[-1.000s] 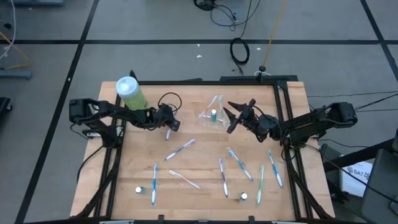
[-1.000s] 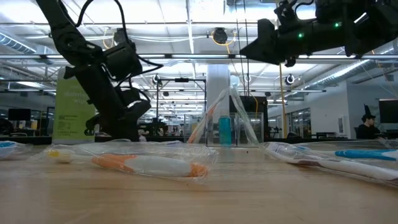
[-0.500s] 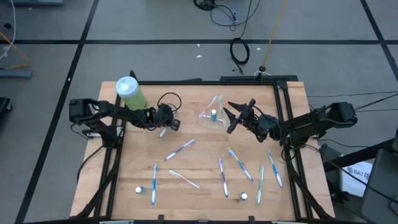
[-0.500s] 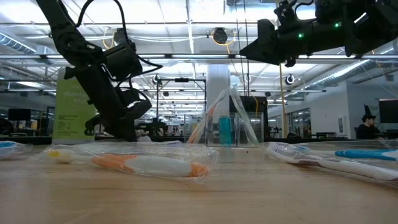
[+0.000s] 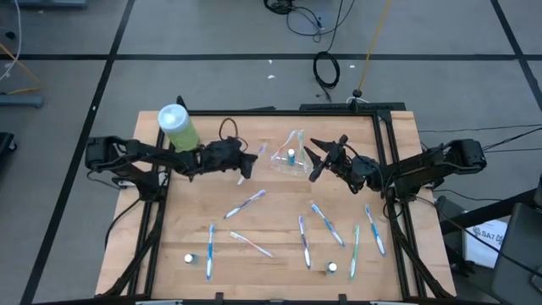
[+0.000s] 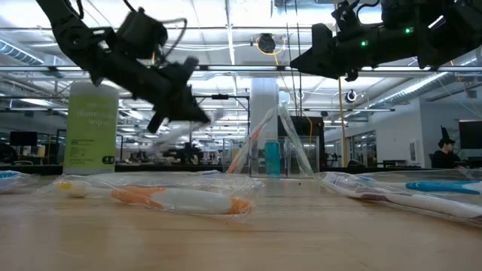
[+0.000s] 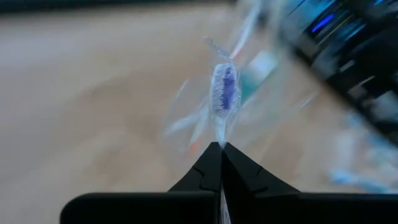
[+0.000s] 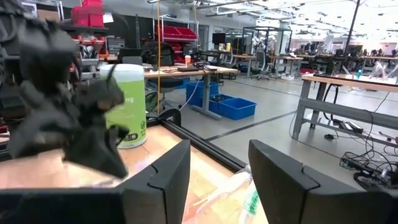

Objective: Pick & Place toothbrushing station
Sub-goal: Put the top violet toothbrush into the transparent organizer

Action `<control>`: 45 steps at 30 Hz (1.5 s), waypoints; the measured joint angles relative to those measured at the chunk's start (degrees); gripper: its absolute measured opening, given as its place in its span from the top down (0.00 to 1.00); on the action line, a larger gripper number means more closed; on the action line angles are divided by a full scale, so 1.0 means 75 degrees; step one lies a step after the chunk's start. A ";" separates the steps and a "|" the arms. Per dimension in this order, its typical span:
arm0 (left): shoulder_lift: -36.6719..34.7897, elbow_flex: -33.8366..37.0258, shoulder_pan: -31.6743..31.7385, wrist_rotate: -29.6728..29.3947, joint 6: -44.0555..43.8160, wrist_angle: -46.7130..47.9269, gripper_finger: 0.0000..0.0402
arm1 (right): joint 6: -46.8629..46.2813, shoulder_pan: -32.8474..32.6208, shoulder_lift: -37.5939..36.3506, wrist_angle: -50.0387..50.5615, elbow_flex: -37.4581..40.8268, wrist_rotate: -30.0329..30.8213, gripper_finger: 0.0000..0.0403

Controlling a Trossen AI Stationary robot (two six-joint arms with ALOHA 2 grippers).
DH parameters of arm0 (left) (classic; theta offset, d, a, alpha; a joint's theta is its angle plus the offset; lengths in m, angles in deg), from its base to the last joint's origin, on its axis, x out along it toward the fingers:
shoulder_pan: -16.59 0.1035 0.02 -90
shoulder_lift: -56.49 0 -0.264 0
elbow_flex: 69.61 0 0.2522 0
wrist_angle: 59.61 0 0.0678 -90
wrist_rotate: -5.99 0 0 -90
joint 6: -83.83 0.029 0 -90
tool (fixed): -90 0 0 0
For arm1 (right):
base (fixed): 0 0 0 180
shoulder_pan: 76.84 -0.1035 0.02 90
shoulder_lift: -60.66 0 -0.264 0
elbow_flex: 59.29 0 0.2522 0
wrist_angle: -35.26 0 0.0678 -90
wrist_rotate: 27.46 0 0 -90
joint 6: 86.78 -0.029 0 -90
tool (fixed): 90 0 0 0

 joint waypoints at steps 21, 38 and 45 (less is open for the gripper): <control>0.0319 -0.0808 -0.0284 -0.1853 0.3689 -0.4204 1.00 | 0.0003 0.0128 0.0000 -0.0065 0.0000 -0.0020 0.61; 0.3477 -0.2643 0.0094 -0.1585 0.4119 -0.5098 1.00 | 0.0006 0.0219 0.0000 0.0013 0.0000 -0.0020 0.61; 0.4068 -0.2643 0.0081 -0.2071 0.4071 -0.5038 1.00 | 0.0003 0.0177 0.0000 0.0291 0.0000 -0.0023 0.61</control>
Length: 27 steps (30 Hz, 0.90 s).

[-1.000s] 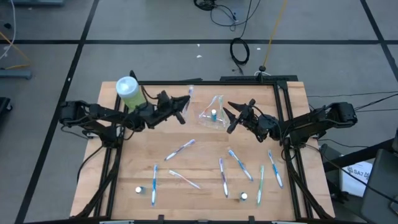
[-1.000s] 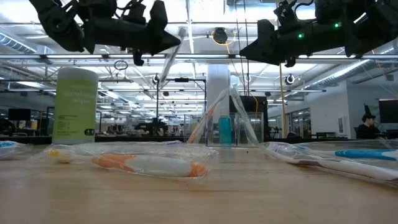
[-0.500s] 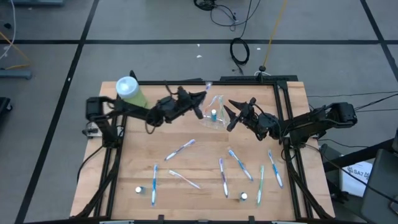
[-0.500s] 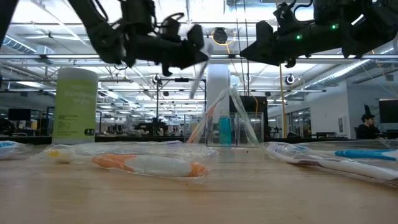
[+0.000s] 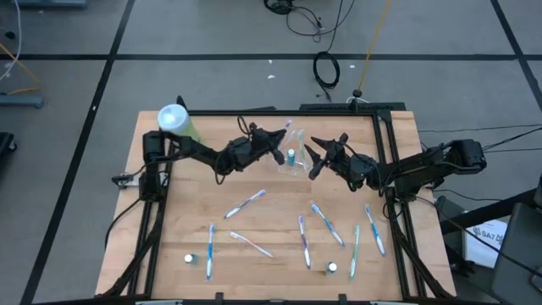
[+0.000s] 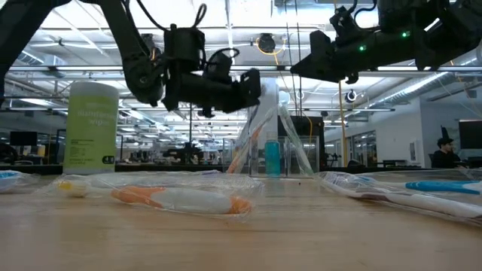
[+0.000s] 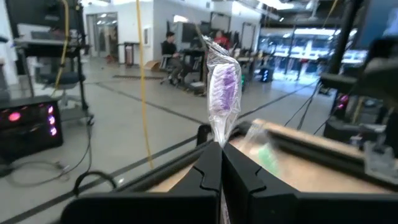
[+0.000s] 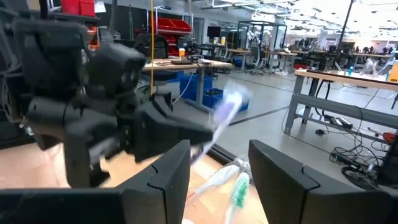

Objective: Pick & Place toothbrushing station
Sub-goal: Put the top violet toothbrush into the transparent organizer

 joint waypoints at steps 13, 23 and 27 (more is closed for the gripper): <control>0.0400 0.0006 -0.0348 -0.0486 -0.0256 0.0230 1.00 | 0.0000 -0.0151 0.0000 0.0169 0.0000 -0.0006 0.61; 0.0400 0.0006 -0.0705 -0.1564 -0.0328 0.1032 1.00 | -0.0001 -0.0151 0.0000 0.0173 0.0000 -0.0006 0.61; 0.0358 0.0006 -0.0723 -0.1576 0.0002 0.1026 0.98 | -0.0003 -0.0151 0.0000 0.0173 0.0000 -0.0006 0.61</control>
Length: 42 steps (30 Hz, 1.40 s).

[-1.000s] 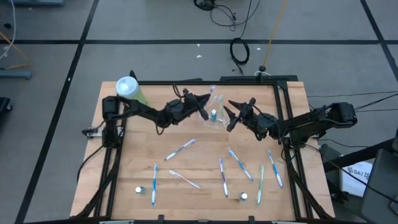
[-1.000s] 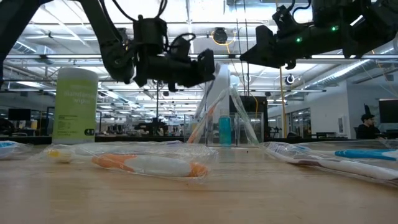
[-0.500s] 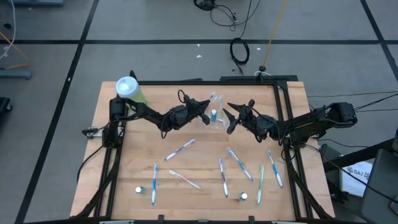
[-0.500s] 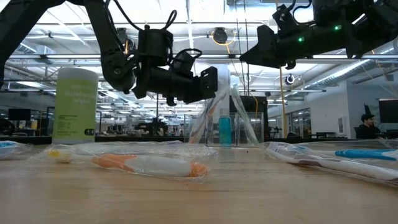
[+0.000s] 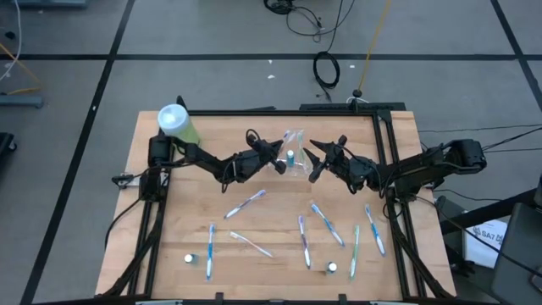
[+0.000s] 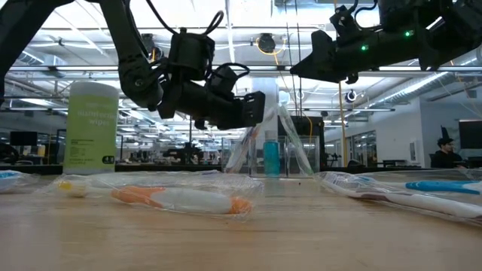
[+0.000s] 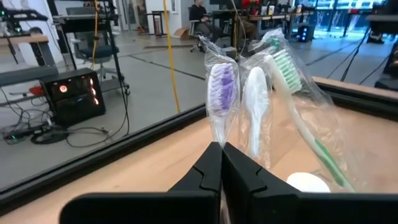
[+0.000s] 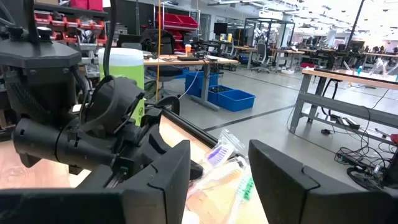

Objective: Pick & Place toothbrushing station
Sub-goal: Put the top violet toothbrush into the transparent organizer, then put the left blue mouthwash into the transparent organizer

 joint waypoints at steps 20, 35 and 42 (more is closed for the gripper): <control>-0.0873 0.0006 -0.0187 0.0006 -0.0193 0.1596 0.62 | 0.0000 0.0000 0.0000 0.0000 0.0000 0.0000 0.61; -0.4331 0.0006 -0.0972 0.1277 -0.0287 0.6299 0.58 | -0.0003 0.0000 0.0000 0.0045 0.0000 0.0000 0.61; -0.5610 0.0006 -0.1506 0.1678 -0.0958 0.8548 0.58 | -0.0003 0.0000 0.0000 0.0058 0.0000 0.0000 0.61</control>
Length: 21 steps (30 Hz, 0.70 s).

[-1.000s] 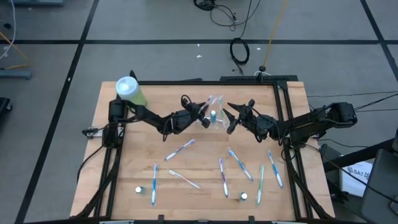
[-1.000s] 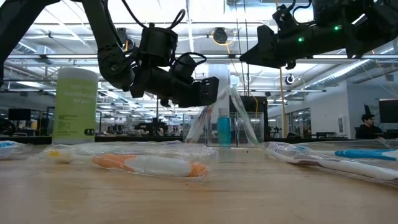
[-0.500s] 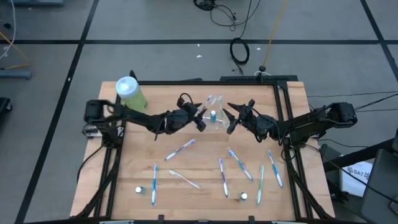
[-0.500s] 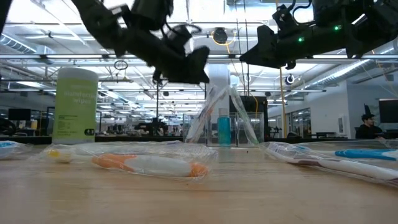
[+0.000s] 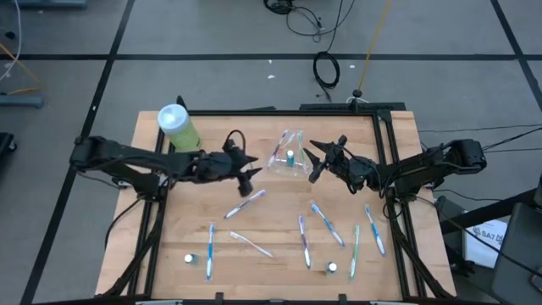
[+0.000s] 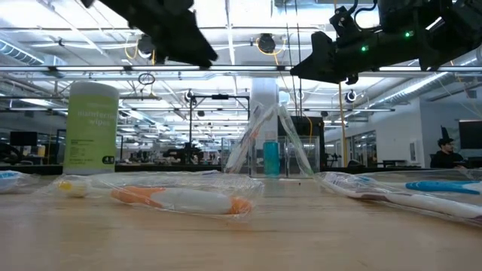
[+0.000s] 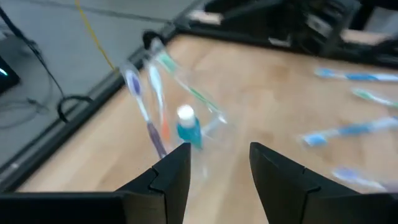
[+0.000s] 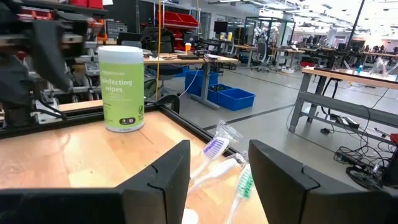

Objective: Pick & Place toothbrushing station
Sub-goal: Put the left blue mouthwash into the transparent organizer

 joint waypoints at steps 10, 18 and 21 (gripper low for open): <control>-0.0834 0.0000 -0.1010 0.1968 -0.1051 0.2032 0.58 | 0.0000 0.0003 0.0000 0.0075 0.0003 0.0000 0.61; -0.0845 0.0000 -0.2218 0.3009 -0.3524 0.3785 0.58 | 0.0000 0.0003 0.0000 0.0117 0.0003 0.0000 0.61; -0.0798 0.0000 -0.2687 0.3277 -0.4613 0.4472 0.58 | 0.0000 0.0000 0.0000 0.0118 0.0003 0.0000 0.61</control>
